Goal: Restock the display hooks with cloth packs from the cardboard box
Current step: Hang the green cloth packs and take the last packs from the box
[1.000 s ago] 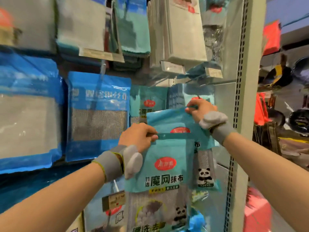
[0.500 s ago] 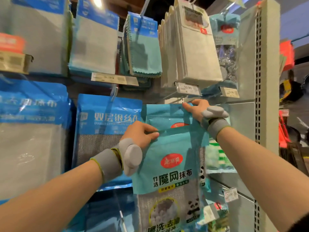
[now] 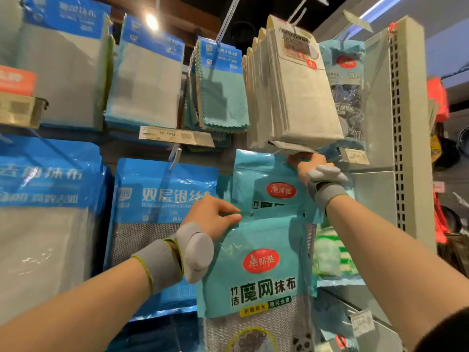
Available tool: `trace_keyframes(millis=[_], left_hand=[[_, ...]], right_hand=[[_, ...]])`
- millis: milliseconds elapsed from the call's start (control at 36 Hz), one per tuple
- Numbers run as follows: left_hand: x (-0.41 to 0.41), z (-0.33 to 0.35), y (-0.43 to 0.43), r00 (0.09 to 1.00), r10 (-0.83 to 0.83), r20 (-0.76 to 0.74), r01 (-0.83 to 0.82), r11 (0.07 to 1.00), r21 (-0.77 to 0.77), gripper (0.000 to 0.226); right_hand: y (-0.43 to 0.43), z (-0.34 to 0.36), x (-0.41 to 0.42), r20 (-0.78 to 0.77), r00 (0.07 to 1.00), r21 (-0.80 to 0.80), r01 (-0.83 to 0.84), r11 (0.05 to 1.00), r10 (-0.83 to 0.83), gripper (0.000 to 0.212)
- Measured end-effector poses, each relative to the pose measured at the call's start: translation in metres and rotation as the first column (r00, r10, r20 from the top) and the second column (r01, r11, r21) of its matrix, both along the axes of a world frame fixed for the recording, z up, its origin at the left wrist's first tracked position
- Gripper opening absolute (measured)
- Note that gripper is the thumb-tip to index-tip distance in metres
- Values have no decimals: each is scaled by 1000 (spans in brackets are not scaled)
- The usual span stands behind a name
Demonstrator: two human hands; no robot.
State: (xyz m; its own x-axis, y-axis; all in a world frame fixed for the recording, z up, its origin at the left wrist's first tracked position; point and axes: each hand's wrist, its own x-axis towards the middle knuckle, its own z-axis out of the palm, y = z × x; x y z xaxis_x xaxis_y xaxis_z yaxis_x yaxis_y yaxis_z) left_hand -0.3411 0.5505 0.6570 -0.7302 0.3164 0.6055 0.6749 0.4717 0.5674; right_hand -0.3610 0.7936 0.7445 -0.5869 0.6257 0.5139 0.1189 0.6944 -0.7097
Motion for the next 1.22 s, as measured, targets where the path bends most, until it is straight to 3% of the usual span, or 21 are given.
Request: trace_keyframes(millis=[83, 222, 306, 361, 445, 528, 583, 611, 639, 695, 778, 806, 861, 945, 1056, 1139, 1222], left_hand=[[-4, 1, 0, 1000, 23, -7, -23, 1000, 0, 22], [-12, -2, -3, 998, 65, -13, -65, 998, 9, 21], [-19, -5, -6, 996, 85, 12, -86, 996, 16, 21], [-23, -7, -8, 993, 115, 14, -115, 993, 0, 21], [-29, -8, -10, 988, 151, 15, -151, 989, -7, 21], [-33, -9, -12, 987, 159, 39, -159, 987, -4, 21], [-35, -10, -13, 987, 158, 41, -158, 988, -5, 21], [-35, -10, -13, 986, 160, 41, -160, 987, -7, 20], [-37, -11, -12, 985, 166, 40, -166, 986, -8, 20], [-38, -10, -12, 983, 181, 40, -180, 983, -14, 20], [-38, -6, -9, 982, 187, 32, -186, 982, -30, 15], [-37, -4, -9, 982, 189, 25, -189, 982, -28, 16], [-37, 0, -3, 982, 191, 10, -191, 981, -26, 18], [-36, 7, 10, 986, 166, -13, -166, 986, -2, 21], [-35, 16, 29, 988, 144, -56, -141, 989, 47, 15], [-30, 25, 48, 990, 105, -97, -101, 994, 52, 15], [-31, 35, 56, 989, 108, -99, -100, 992, 79, 21]], right_hand=[[2, 0, -6, 153, 988, 85, -50, 995, 36, 58], [-21, -14, -16, 132, 989, 198, 37, 979, -64, 86], [-26, -31, -17, -36, 992, 205, 125, 971, -120, 92], [-27, -47, -22, -108, 984, 300, 166, 939, -140, 87], [-18, -71, -38, -190, 977, 415, -9, 910, 96, 68], [-15, -83, -40, -135, 876, 264, -418, 869, 462, 58], [-17, -83, -48, -45, 805, 77, -588, 805, 592, 58], [-18, -80, -53, -10, 800, -37, -600, 799, 600, 57], [-14, -78, -61, -8, 831, -28, -557, 830, 557, 56], [-20, -72, -64, 70, 878, 35, -477, 878, 474, 52], [-20, -68, -58, 178, 903, 240, -426, 872, 392, 44], [-15, -66, -56, 147, 926, 328, -377, 866, 347, 41], [-9, -66, -52, -10, 945, 275, -311, 910, 326, 41], [-13, -66, -34, -241, 888, 212, -345, 914, 391, 53], [-17, -66, -11, -292, 772, 128, -553, 823, 564, 37], [-4, -65, -3, -209, 806, 117, -541, 833, 553, 40], [-1, -58, 0, -311, 776, 52, -563, 825, 549, 28]])
